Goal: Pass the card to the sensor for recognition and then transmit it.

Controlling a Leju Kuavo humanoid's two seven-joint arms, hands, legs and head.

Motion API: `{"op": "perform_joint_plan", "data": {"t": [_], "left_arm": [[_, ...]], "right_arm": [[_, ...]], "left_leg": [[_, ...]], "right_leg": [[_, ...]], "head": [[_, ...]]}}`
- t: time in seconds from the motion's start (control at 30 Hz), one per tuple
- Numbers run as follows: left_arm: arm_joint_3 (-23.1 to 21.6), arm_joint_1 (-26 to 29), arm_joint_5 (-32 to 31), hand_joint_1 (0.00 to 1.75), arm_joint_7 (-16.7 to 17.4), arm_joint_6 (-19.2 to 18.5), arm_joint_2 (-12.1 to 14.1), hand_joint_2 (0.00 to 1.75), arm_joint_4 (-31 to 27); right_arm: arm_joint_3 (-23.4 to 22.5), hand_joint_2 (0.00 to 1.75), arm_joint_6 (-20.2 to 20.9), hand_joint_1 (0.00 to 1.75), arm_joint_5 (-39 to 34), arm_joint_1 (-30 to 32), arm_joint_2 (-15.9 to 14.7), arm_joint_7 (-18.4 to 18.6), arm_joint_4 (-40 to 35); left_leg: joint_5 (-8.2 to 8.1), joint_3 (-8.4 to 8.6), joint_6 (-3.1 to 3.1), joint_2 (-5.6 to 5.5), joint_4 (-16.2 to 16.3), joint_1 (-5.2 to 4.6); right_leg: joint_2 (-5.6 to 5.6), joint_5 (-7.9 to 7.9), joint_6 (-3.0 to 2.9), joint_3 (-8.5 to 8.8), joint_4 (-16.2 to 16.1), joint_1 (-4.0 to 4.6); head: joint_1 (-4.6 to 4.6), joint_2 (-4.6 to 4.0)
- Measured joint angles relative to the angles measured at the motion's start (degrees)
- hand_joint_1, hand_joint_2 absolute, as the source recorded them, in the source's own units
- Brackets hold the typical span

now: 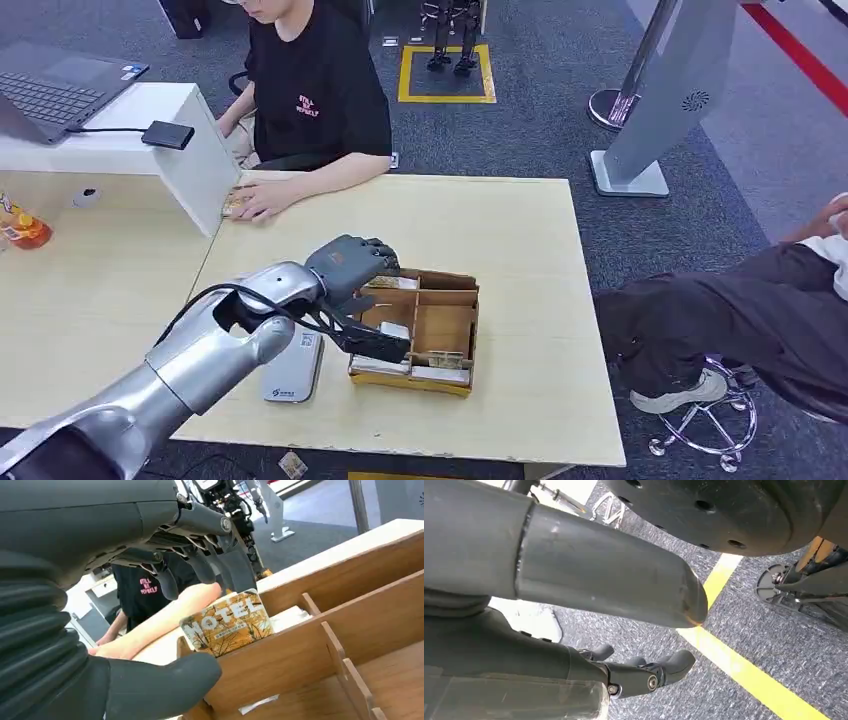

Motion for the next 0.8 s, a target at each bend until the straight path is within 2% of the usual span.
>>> {"op": "perform_joint_plan", "data": {"t": [0.37, 0.8], "left_arm": [[0.0, 1.9, -3.8, 0.63, 2.3, 3.2, -1.0, 1.75, 0.0], [0.0, 2.5, -7.9, 0.63, 2.5, 3.3, -1.1, 1.75, 0.0]], "right_arm": [[0.0, 0.00, 0.0, 0.00, -0.3, 0.0, 0.0, 0.1, 0.0], [0.0, 0.00, 0.0, 0.00, -0.3, 0.0, 0.0, 0.2, 0.0]], "left_leg": [[0.00, 0.00, 0.00, 0.00, 0.0, 0.00], [0.00, 0.00, 0.00, 0.00, 0.0, 0.00]], "right_leg": [[0.00, 0.00, 0.00, 0.00, 0.0, 0.00], [-0.01, 0.00, 0.00, 0.00, 0.0, 0.00]], "head": [[0.00, 0.00], [0.00, 0.00]]}}
